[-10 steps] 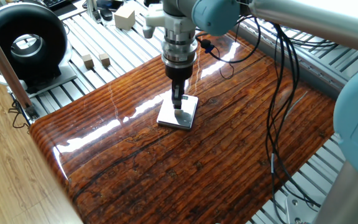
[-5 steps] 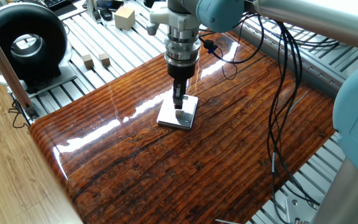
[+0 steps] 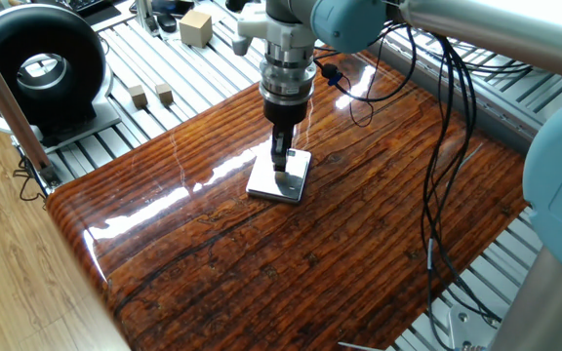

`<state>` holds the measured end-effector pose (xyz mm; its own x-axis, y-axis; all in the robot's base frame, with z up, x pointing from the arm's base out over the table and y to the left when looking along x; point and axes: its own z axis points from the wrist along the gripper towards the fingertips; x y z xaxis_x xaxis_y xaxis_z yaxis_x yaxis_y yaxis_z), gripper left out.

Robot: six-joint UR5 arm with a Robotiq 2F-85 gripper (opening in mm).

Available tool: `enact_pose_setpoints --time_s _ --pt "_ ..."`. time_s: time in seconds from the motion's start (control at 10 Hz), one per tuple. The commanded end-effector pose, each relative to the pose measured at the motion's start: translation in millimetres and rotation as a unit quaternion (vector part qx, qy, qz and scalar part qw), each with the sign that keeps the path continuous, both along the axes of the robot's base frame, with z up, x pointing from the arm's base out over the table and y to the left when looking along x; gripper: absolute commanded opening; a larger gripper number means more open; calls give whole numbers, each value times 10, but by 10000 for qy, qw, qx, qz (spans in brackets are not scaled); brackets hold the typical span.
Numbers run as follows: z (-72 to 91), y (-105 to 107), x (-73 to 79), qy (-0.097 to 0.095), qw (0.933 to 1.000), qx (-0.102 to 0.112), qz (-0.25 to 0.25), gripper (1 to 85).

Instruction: Place the block on the scale

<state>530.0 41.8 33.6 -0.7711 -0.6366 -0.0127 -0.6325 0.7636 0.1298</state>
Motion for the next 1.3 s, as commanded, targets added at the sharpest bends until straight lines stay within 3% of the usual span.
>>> enact_pose_setpoints --time_s 0.0,0.3,0.6,1.0,1.2 --pt "-16 31 26 -31 10000 69 -54 147" --pt "1 53 19 -23 9999 122 -61 180" --pt "-7 -19 35 -59 10000 -5 -11 300" --pt "18 46 2 -6 9999 133 -5 413" --pt "150 84 -31 51 9998 200 -29 457"
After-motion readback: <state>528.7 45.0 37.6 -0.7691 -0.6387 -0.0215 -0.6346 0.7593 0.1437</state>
